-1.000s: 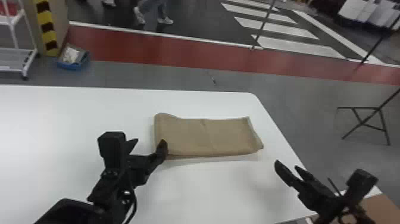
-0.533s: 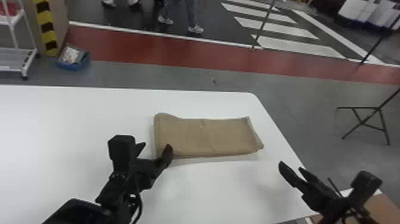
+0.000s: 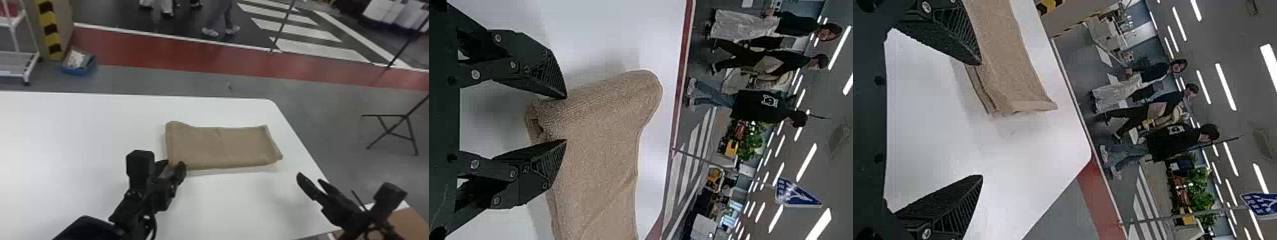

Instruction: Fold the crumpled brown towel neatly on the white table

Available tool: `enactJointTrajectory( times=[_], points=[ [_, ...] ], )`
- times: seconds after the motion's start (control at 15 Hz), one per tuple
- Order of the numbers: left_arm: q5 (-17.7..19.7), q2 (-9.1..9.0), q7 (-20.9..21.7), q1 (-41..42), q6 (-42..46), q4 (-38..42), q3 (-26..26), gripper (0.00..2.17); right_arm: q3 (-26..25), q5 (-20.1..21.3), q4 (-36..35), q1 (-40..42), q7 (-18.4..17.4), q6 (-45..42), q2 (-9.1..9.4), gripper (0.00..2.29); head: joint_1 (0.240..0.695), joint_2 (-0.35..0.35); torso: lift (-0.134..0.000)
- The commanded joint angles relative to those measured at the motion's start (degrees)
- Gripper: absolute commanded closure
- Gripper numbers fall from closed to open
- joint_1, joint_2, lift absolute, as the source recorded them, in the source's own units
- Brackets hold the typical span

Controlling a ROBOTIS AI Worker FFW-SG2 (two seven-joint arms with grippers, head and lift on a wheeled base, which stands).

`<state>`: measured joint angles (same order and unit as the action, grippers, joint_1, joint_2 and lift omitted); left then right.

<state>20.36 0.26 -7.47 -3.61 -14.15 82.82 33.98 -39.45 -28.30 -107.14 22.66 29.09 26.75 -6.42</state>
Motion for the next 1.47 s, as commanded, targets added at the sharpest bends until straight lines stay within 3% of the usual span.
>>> enactJointTrajectory(
  times=[0.0, 0.13, 0.33, 0.6, 0.8, 0.93, 1.13, 1.4],
  points=[
    [-0.41, -0.41, -0.26, 0.63, -1.63, 2.00, -0.23, 0.96, 0.07, -0.09, 0.00, -0.07, 0.00, 0.11, 0.00, 0.08, 0.695, -0.350, -0.124],
    [-0.93, -0.41, -1.32, 1.24, -1.81, 3.75, -0.76, 1.34, 0.07, -0.35, 0.09, -0.07, 0.00, -0.07, 0.00, 0.08, 0.695, -0.350, -0.124],
    [-1.11, -0.35, -1.32, 2.12, -3.92, 6.74, -2.69, 1.36, 0.25, -0.44, 0.26, -0.25, 0.00, -0.07, 0.09, 0.08, 0.695, -0.350, -0.124],
    [-1.11, 3.34, -1.32, 3.44, -5.85, 10.17, -7.35, 1.36, 1.48, -0.44, 0.18, -0.60, -0.09, -0.07, 0.09, 0.08, 0.695, -0.350, -0.124],
    [-0.41, 8.18, -1.14, 6.60, -6.20, 14.65, -13.68, 1.36, 2.45, -0.44, 0.18, -0.68, -0.26, -0.07, 0.09, 0.09, 0.695, -0.350, -0.124],
    [0.83, 10.11, -0.53, 9.68, -6.20, 17.64, -18.60, 1.36, 3.15, -0.44, 0.18, -0.95, -0.44, -0.24, 0.09, 0.09, 0.695, -0.350, -0.124],
    [1.00, 12.48, -0.18, 14.78, -6.03, 22.12, -23.08, 1.36, 4.64, -0.44, 0.09, -1.39, -0.79, -0.07, 0.09, 0.09, 0.695, -0.350, -0.124],
    [1.26, 12.75, 0.09, 22.42, -6.03, 30.03, -25.63, 1.36, 6.49, -0.09, -0.09, -2.09, -1.23, 0.11, 0.09, 0.09, 0.695, -0.306, -0.124]
  ],
)
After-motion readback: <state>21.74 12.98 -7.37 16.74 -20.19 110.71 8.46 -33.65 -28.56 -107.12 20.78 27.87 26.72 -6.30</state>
